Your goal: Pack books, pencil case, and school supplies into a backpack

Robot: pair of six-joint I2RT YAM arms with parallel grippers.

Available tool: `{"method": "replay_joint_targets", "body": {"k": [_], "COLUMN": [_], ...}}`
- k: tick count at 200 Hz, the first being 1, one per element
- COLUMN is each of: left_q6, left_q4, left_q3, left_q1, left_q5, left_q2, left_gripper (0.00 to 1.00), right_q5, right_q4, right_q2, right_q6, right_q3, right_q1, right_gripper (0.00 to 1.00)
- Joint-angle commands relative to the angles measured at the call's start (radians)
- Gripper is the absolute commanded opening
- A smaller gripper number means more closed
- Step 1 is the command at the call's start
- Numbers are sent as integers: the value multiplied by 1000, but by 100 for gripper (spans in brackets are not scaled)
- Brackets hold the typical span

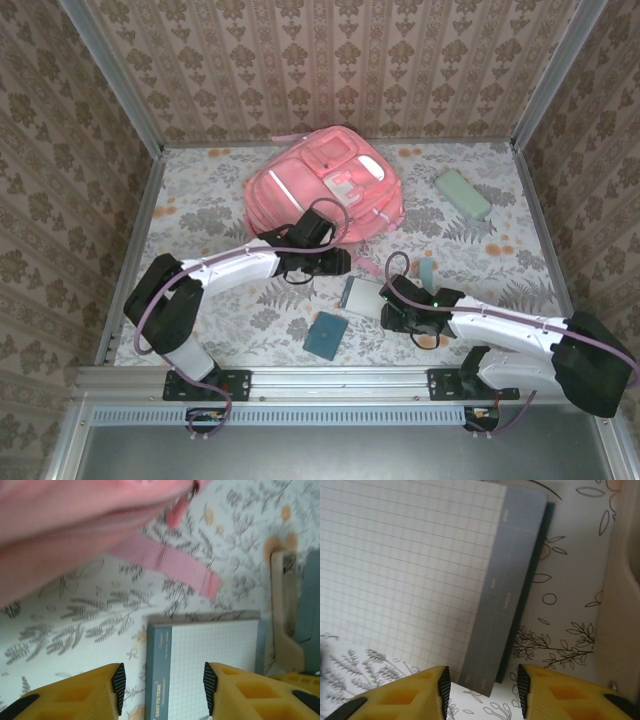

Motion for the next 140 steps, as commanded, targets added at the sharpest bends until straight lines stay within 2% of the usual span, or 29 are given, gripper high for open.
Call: {"method": "replay_joint_targets", "body": {"k": [1, 62, 140], "left_q6": [-2, -4, -6], "left_q4": [8, 49, -14], "left_q3": [-34, -39, -39], "left_q1": [-12, -20, -39], "left_q5": [59, 131, 101], "left_q2": [-9, 73, 102], "left_gripper": [48, 51, 51], "right_q5": [48, 6, -20], "right_q4": [-38, 59, 41], "right_q2": [17, 43, 21], "right_q6": [51, 15, -9], "right_q3": [31, 41, 53], "right_q1": [-8, -51, -115], "right_gripper": [44, 44, 45]}}
